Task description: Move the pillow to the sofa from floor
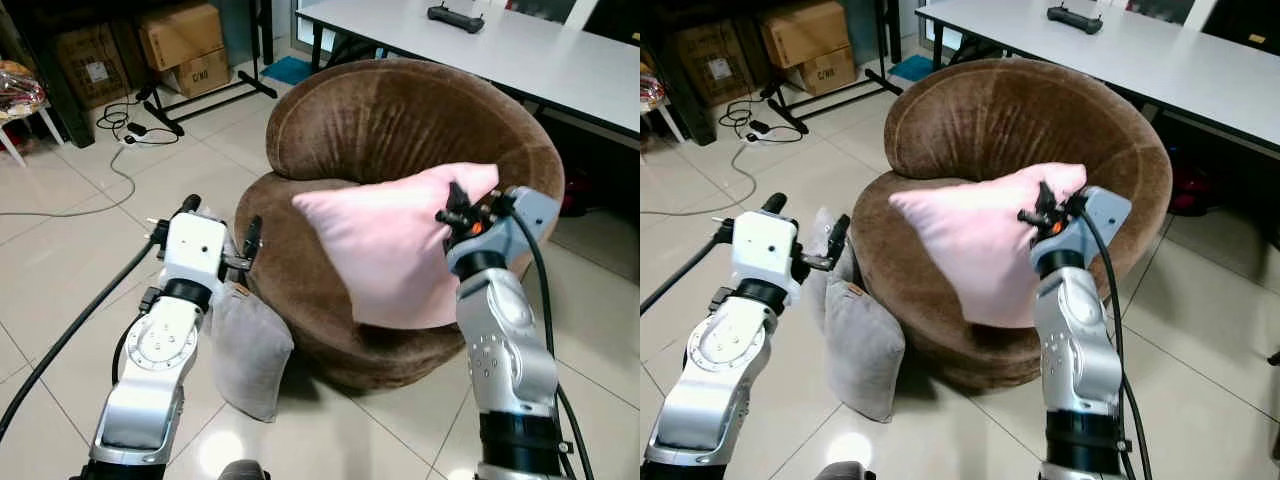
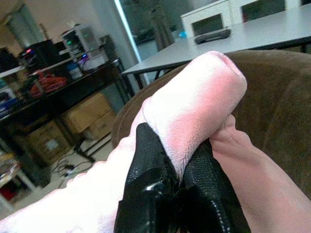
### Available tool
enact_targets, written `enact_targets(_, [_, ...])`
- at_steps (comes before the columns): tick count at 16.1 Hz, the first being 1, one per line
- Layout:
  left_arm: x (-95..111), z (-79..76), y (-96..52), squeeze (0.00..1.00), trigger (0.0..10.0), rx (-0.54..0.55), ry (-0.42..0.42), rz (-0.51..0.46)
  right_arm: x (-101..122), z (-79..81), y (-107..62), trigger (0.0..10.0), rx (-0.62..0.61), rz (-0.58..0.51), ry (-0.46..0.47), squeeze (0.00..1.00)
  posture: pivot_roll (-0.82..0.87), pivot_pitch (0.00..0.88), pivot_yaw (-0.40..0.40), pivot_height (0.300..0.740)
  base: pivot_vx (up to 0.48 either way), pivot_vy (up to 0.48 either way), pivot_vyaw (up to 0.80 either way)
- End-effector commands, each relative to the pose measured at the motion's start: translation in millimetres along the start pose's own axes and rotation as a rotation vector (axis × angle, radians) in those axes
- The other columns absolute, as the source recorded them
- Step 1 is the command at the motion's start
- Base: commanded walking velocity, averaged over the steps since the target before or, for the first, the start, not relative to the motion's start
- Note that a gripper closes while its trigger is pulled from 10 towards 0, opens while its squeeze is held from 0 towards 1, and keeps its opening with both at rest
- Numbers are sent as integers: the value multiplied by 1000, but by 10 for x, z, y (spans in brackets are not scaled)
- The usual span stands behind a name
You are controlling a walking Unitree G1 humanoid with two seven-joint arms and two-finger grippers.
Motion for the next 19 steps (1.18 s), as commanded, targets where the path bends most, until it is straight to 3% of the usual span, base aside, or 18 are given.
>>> enact_targets(1, [10,46,-19,0,10000,10,13,-4,80,108,-2,10000,58,-26,-13,0,91,0,-46,740,0,0,0])
enact_targets(4, [30,15,8,0,10000,1,44,-17,67,182,5,10000,89,-13,-40,0,86,0,-46,740,0,0,0])
enact_targets(8, [-1,14,-7,0,10000,16,3,-5,46,162,-3,10000,90,2,-37,0,78,0,-48,740,0,0,0])
enact_targets(14, [0,43,22,0,10000,30,8,-8,8,109,11,10000,65,31,-31,0,74,0,-49,740,0,0,0])
enact_targets(19, [41,40,25,0,10000,22,0,-29,0,102,25,10000,59,36,-11,0,80,0,-53,740,246,0,-800])
Point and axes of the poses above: a point about 5 cm out from each wrist's last joint towards the gripper, its own y axis pointing out of the wrist towards the gripper, its own x axis along the axis of the wrist's last joint, z = x × y, the point moved 5 cm from there along y, pointing out of the wrist towards the gripper, and after that the axes turned 2 degrees about -y, right-handed, at the moved point
